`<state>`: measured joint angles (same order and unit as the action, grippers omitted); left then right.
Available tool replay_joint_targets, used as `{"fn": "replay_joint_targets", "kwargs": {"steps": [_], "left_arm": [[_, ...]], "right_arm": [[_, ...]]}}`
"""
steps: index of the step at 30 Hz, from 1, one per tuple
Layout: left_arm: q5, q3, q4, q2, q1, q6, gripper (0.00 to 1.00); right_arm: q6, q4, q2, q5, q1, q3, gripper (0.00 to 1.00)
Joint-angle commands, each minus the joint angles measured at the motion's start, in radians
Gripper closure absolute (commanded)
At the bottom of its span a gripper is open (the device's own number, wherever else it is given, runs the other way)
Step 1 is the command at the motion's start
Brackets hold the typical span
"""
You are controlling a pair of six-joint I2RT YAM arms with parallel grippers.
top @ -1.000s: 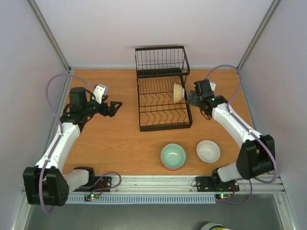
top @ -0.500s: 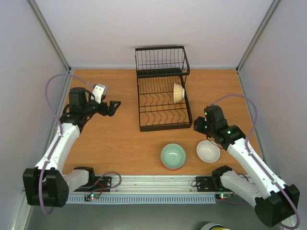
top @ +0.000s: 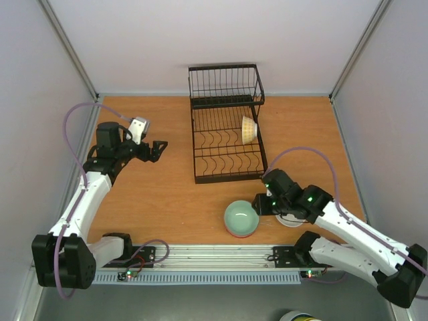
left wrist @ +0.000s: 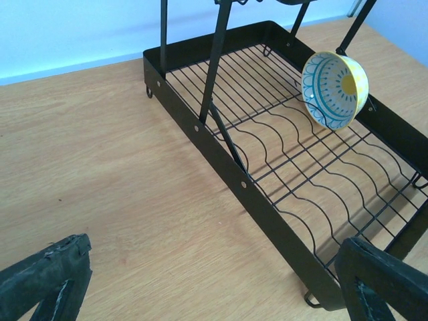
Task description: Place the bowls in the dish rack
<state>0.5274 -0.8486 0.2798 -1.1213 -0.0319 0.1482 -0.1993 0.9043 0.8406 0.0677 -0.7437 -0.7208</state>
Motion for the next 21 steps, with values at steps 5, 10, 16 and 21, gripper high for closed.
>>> {"fn": "replay_joint_targets", "kwargs": {"steps": [5, 10, 16, 21], "left_arm": [[-0.009, -0.007, -0.019, -0.01, 0.006, 0.015, 0.01], [-0.013, -0.006, -0.017, -0.006, 0.006, 0.013, 0.01], [-0.009, -0.004, -0.016, -0.004, 0.006, 0.013, 0.01], [-0.01, -0.004, -0.017, 0.0, 0.006, 0.013, 0.01]], "right_arm": [[-0.106, 0.111, 0.161, -0.203, -0.206, -0.036, 0.67], [-0.122, 0.117, 0.239, -0.261, -0.235, -0.07, 0.72], [-0.136, 0.173, 0.249, -0.337, -0.261, -0.124, 0.71], [-0.135, 0.177, 0.26, -0.339, -0.28, -0.136, 0.71]]}}
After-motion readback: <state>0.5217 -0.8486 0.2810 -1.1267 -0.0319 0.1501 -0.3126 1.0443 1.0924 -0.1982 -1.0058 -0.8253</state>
